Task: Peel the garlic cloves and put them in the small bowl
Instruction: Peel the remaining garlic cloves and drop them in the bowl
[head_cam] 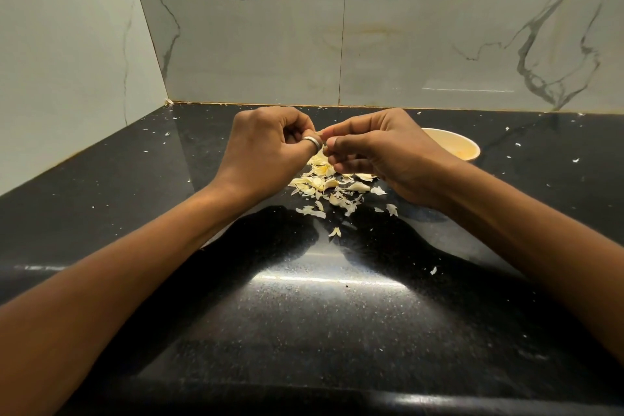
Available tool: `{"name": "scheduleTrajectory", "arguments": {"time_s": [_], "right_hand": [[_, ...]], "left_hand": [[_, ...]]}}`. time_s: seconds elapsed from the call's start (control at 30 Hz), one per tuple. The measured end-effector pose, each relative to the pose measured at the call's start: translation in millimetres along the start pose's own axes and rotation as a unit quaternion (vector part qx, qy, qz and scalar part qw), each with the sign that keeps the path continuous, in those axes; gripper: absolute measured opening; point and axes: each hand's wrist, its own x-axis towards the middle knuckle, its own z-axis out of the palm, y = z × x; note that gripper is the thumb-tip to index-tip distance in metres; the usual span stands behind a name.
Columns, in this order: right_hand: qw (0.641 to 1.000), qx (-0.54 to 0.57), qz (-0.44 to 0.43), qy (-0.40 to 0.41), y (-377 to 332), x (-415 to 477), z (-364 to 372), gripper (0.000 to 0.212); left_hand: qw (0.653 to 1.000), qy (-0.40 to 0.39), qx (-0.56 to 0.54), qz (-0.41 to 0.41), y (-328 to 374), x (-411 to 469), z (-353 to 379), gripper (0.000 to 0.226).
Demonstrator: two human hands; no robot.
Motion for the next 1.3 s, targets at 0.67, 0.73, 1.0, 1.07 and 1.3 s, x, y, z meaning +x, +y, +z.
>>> {"name": "scheduleTrajectory", "arguments": {"time_s": [0.67,0.73,1.0,1.07,1.3], "right_hand": [[0.893,-0.367,-0.216,0.146,5,3,-8,0.006],[0.84,-0.44,-0.281,0.145,7,2,-8,0.007],[0.748,-0.536,-0.357,0.157,3,1,-18,0.013],[0.741,-0.548,-0.357,0.152,3,0,-17,0.014],[0.733,-0.564,-0.351,0.147,1,-1,-17,0.012]], "left_hand": [[0.996,-0.054,0.067,-0.021,0,-4,4,0.016],[0.995,-0.056,0.083,-0.007,1,-5,6,0.017],[0.993,-0.061,0.102,0.02,2,-6,9,0.017],[0.992,-0.064,0.108,0.021,3,-6,8,0.021],[0.993,-0.073,0.096,0.008,1,-7,9,0.04]]}}
